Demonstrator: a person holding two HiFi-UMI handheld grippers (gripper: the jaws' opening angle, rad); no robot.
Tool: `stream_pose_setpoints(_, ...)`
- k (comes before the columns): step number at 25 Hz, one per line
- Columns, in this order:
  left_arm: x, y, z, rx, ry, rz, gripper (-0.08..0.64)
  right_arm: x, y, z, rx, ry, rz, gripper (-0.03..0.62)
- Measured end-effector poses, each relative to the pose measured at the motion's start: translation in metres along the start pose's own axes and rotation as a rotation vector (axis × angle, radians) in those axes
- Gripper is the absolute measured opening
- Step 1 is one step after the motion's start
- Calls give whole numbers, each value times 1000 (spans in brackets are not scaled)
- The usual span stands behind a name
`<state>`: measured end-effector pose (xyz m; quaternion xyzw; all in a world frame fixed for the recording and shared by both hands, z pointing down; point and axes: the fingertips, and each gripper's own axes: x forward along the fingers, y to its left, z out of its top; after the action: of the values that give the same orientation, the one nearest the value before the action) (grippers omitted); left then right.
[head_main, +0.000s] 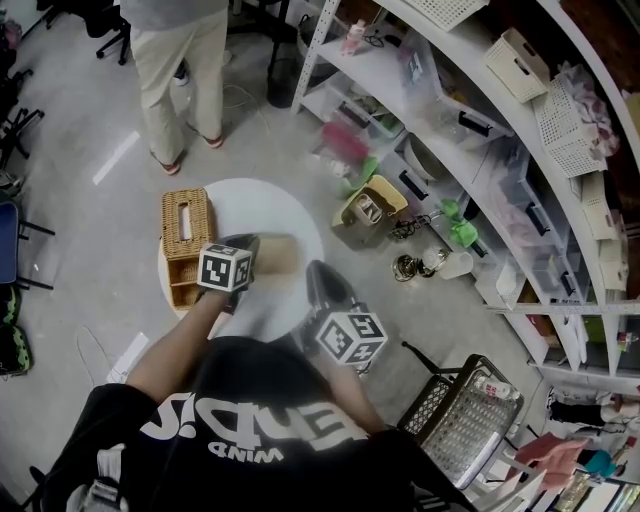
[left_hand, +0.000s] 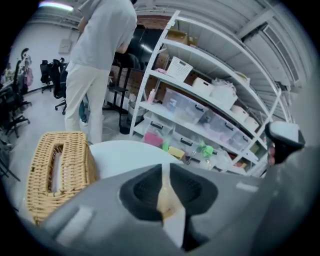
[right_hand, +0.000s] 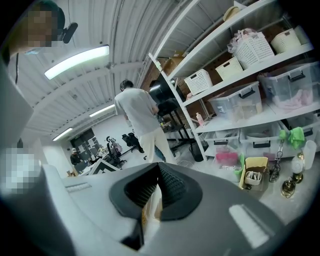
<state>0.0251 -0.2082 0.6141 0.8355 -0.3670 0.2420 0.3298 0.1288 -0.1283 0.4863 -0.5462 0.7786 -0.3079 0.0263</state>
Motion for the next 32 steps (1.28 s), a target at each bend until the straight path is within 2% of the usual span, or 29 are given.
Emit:
stream_pose_setpoints(7, -37, -11, 36, 62, -122, 2, 49, -10, 10, -3, -18, -18, -8, 0)
stream_pose_setpoints(12, -82, -20, 73, 105, -247, 2, 49, -13, 19, -2, -26, -31, -9, 0)
stream_pose_setpoints(16, -123, -20, 89, 114, -319, -7, 49, -15, 30, -2, -37, -39, -12, 0)
stream_pose_setpoints(20, -169, -12, 93, 108, -394, -13, 49, -15, 47, -4, -64, -54, -20, 0)
stream_pose_setpoints(23, -199, -11, 93, 132, -441, -20, 49, -17, 58, -2, -88, -73, -41, 0)
stream_pose_setpoints(26, -223, -7, 86, 163, -474, -26, 49, -22, 73, -3, -117, -100, -73, 0)
stream_pose_setpoints(32, -254, -13, 68, 178, -525, -52, 49, -44, 91, -7, -131, -133, -129, 0)
